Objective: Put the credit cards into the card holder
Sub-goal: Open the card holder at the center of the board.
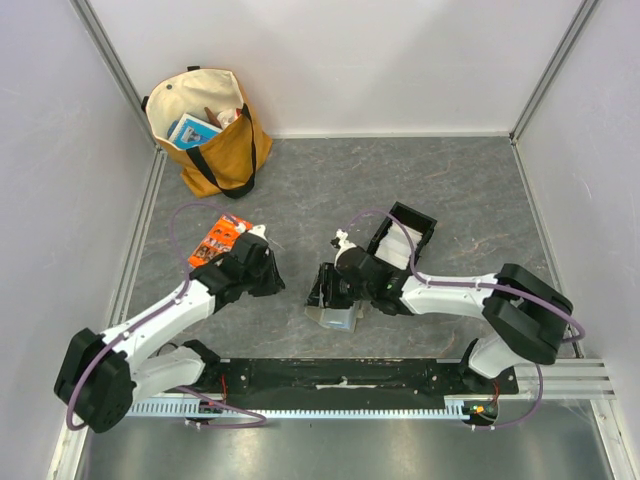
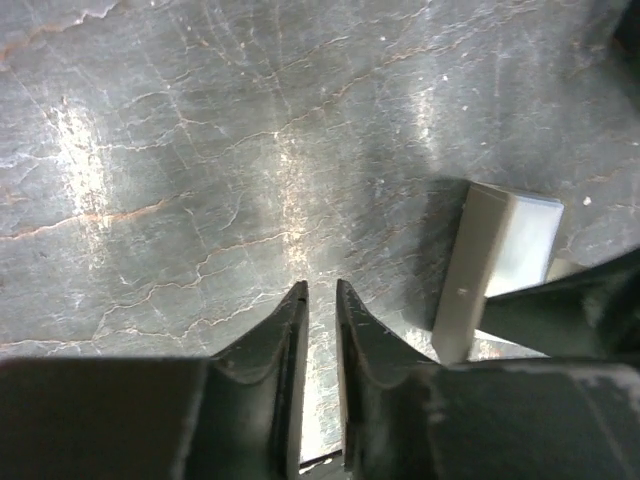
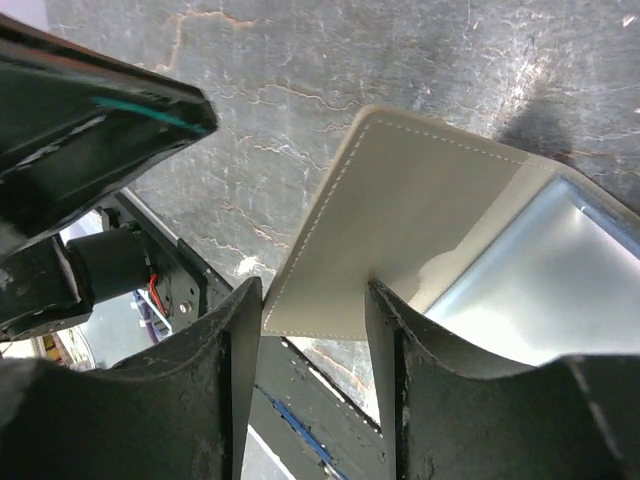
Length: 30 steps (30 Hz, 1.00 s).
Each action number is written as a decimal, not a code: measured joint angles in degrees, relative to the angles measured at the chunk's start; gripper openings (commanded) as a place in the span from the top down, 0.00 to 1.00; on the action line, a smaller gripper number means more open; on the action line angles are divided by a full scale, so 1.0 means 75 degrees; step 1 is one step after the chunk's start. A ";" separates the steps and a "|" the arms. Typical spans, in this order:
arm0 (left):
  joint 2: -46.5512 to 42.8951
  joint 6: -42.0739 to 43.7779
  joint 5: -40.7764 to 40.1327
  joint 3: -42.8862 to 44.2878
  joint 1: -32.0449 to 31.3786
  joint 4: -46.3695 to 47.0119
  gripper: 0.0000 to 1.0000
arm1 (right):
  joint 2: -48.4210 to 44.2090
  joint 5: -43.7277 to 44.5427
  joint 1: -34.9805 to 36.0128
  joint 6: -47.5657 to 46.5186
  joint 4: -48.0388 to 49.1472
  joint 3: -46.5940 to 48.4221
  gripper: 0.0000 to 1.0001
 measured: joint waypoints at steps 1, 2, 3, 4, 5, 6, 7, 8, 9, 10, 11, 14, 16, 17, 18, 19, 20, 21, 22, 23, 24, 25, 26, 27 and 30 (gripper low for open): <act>-0.0149 -0.0009 0.0020 -0.0012 0.0026 -0.0044 0.67 | 0.0154 0.0012 0.0023 0.0000 0.0012 0.0055 0.44; -0.0297 -0.0020 0.0061 -0.0023 0.0038 -0.0058 0.65 | 0.0262 0.0015 0.0032 0.0006 0.0026 0.0085 0.41; -0.0411 -0.0026 0.0111 -0.0041 0.0052 -0.0052 0.62 | 0.0347 0.0023 0.0035 0.0006 0.0041 0.0108 0.36; -0.0498 -0.0026 0.0187 -0.0061 0.0067 -0.0041 0.59 | 0.0414 0.0052 0.0041 0.0000 0.0050 0.0114 0.35; -0.0586 -0.0032 0.0254 -0.0099 0.0070 -0.0015 0.59 | 0.0446 0.0090 0.0044 -0.0003 0.0029 0.0114 0.35; -0.0653 -0.0035 0.0329 -0.0149 0.0070 0.0015 0.58 | 0.0460 0.0149 0.0044 0.0006 0.0015 0.0114 0.35; -0.0697 -0.0044 0.0423 -0.0213 0.0070 0.0061 0.55 | 0.0475 0.0178 0.0041 -0.0009 0.0009 0.0114 0.35; -0.0734 -0.0055 0.0525 -0.0312 0.0070 0.0149 0.53 | 0.0484 0.0224 0.0041 -0.0009 0.0006 0.0114 0.35; -0.0755 -0.0061 0.0624 -0.0388 0.0070 0.0213 0.51 | 0.0490 0.0256 0.0041 -0.0006 0.0006 0.0114 0.35; -0.0784 -0.0087 0.0734 -0.0519 0.0070 0.0332 0.48 | 0.0493 0.0286 0.0041 -0.0003 0.0006 0.0114 0.35; -0.0799 -0.0105 0.0836 -0.0615 0.0070 0.0411 0.47 | 0.0493 0.0312 0.0044 -0.0003 0.0003 0.0114 0.34; -0.0804 -0.0213 0.1137 -0.0898 0.0070 0.0685 0.45 | 0.0495 0.0283 0.0041 -0.0017 0.0038 0.0099 0.30; -0.0796 -0.0289 0.1314 -0.0979 0.0073 0.0845 0.44 | 0.0495 0.0210 0.0041 -0.0023 0.0178 0.0015 0.26; -0.0781 -0.0321 0.1402 -0.0982 0.0076 0.0927 0.43 | 0.0495 0.0157 0.0041 -0.0067 0.0242 -0.0041 0.25; -0.0764 -0.0347 0.1431 -0.0982 0.0076 0.1014 0.42 | 0.0495 0.0102 0.0041 -0.0090 0.0280 -0.0079 0.25; -0.0734 -0.0373 0.1454 -0.0982 0.0076 0.1105 0.41 | 0.0510 0.0026 0.0035 -0.0146 0.0303 -0.0096 0.25; -0.0711 -0.0388 0.1469 -0.0982 0.0076 0.1172 0.40 | 0.0536 -0.0029 0.0035 -0.0201 0.0318 -0.0096 0.25; -0.0673 -0.0405 0.1469 -0.0976 0.0082 0.1224 0.37 | 0.0562 -0.0079 0.0035 -0.0254 0.0335 -0.0096 0.25; -0.0635 -0.0417 0.1469 -0.0973 0.0087 0.1268 0.36 | 0.0586 -0.0157 0.0035 -0.0326 0.0353 -0.0096 0.25; -0.0592 -0.0431 0.1472 -0.0965 0.0108 0.1326 0.35 | 0.0603 -0.0198 0.0035 -0.0367 0.0358 -0.0096 0.24; -0.0536 -0.0440 0.1475 -0.0933 0.0131 0.1358 0.34 | 0.0615 -0.0236 0.0035 -0.0414 0.0367 -0.0096 0.24; -0.0469 -0.0443 0.1489 -0.0892 0.0157 0.1393 0.34 | 0.0621 -0.0268 0.0035 -0.0463 0.0382 -0.0099 0.24; -0.0341 -0.0443 0.1539 -0.0825 0.0181 0.1486 0.34 | 0.0621 -0.0312 0.0035 -0.0513 0.0399 -0.0105 0.24; -0.0192 -0.0446 0.1609 -0.0749 0.0204 0.1582 0.34 | 0.0621 -0.0332 0.0035 -0.0560 0.0411 -0.0114 0.24; 0.0347 -0.0443 0.1880 -0.0525 0.0230 0.1900 0.36 | 0.0618 -0.0379 0.0035 -0.0667 0.0504 -0.0181 0.24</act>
